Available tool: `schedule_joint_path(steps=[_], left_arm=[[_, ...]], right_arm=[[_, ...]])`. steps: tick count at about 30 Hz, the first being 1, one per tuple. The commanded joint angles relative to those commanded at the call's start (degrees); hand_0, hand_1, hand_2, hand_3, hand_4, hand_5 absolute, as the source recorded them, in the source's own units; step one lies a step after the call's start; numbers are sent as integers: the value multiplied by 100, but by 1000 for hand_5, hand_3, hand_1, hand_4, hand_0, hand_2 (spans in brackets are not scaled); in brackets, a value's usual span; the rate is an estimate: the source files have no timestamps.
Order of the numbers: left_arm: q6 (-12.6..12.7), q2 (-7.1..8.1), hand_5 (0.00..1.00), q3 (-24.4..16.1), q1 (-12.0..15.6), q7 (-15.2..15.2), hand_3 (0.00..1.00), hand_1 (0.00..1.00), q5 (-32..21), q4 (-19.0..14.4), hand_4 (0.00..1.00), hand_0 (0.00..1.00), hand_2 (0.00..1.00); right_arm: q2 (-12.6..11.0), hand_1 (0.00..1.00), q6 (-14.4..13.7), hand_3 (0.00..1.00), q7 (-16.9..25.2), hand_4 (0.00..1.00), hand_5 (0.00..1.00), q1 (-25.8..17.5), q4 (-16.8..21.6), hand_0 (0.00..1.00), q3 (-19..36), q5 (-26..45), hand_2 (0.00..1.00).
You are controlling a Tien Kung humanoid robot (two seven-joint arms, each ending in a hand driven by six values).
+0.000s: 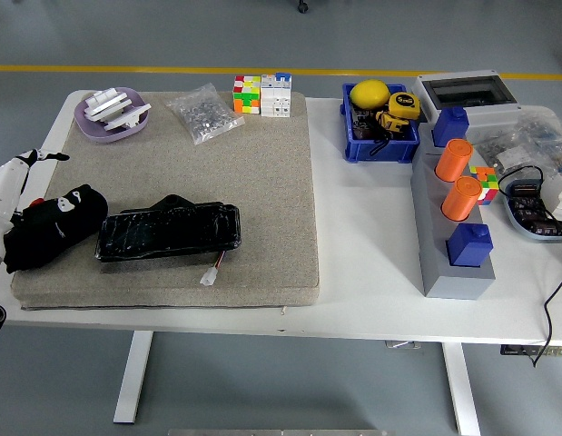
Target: Pick the rag up,wipe the panel,place it on the desk
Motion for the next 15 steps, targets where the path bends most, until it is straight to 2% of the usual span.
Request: schedule_joint_path(steps=[1,4,8,13,15], left_arm=[[-24,2,414,-8,10,34,762,865,68,-23,862,863,828],[-85,19,414,-14,93,100,762,865,47,-128,862,863,828],[-107,-9,414,-86,300,15,769,860,-460,-352,866,861,823],[-78,-148,414,-296,577,-77,769,860,-515,-739,866,861,823],[-71,-214,411,-369,689,-90,734,850,-472,-869,863,854,810]], right_arm=[[2,645,-3,606,-1,998,487,-2,0,770,2,-1,680],[6,645,-6,606,-2,998,487,-8,0,770,15,-11,680],[5,645,-14,606,-1,998,485,-11,0,770,10,10,680],[14,645,-9,606,3,998,485,-23,0,770,22,20,680],[20,644,-8,605,1,998,484,-34,0,771,5,37,680]])
